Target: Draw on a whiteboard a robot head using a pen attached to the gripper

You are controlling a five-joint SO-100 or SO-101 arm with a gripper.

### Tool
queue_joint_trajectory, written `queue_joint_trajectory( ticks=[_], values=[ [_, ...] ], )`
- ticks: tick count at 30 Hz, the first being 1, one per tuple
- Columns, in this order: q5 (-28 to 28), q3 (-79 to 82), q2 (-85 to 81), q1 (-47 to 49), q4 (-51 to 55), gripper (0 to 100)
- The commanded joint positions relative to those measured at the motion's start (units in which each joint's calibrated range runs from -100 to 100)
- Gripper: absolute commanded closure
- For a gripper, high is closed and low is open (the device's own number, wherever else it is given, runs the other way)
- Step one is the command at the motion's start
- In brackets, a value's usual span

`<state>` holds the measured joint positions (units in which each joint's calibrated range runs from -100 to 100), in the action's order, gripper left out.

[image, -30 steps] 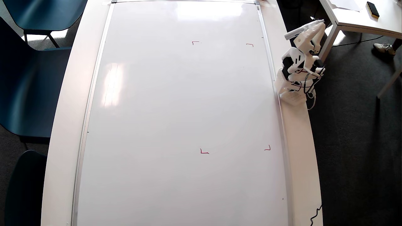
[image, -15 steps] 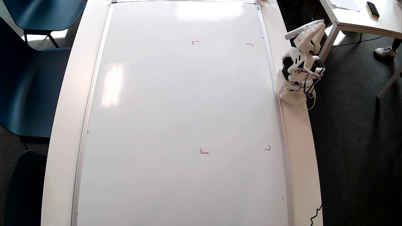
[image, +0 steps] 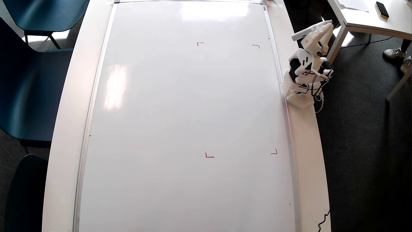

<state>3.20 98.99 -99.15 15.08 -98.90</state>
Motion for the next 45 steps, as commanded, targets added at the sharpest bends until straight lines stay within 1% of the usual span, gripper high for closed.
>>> queue_joint_trajectory(
  ticks=[1, 5, 9, 26, 30, 31, 35, 36, 40, 44, 45],
  values=[
    [-0.2, 0.4, 0.6, 0.3, -0.8, 99],
    [-0.9, 0.4, 1.0, 0.7, -0.8, 99],
    [-3.5, 0.4, 0.6, 0.2, -0.8, 99],
    [-3.1, 0.4, 1.5, 0.1, -0.5, 99],
    [-3.0, 0.4, 1.5, -2.7, 15.1, 99],
    [-3.0, 0.4, 1.5, -4.2, 24.4, 99],
    [-3.3, 0.4, 1.5, -6.4, 40.6, 99],
    [-3.4, 0.4, 1.5, -7.1, 46.3, 99],
    [-3.4, 0.2, 2.2, -7.8, 54.5, 99],
    [-3.4, -9.4, 9.0, -8.3, 70.5, 99],
    [-3.5, -17.1, 13.3, -8.3, 80.5, 99]
  ],
)
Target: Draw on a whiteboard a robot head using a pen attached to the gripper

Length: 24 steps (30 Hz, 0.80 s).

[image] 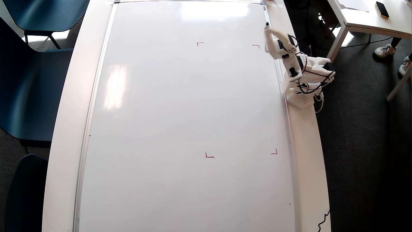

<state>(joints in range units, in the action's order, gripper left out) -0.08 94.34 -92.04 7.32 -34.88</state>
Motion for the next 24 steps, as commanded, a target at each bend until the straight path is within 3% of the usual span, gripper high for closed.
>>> queue_joint_trajectory(
  ticks=[1, 4, 9, 10, 24],
  values=[
    [-0.2, -16.4, 8.7, -0.5, 21.2, 99],
    [-0.2, -28.0, 16.5, -0.4, 33.2, 99],
    [-4.9, -50.7, 32.3, -1.2, 57.4, 99],
    [-6.4, -57.2, 36.2, -2.1, 66.6, 99],
    [-7.7, -87.7, 57.8, -2.9, 122.5, 99]
  ],
)
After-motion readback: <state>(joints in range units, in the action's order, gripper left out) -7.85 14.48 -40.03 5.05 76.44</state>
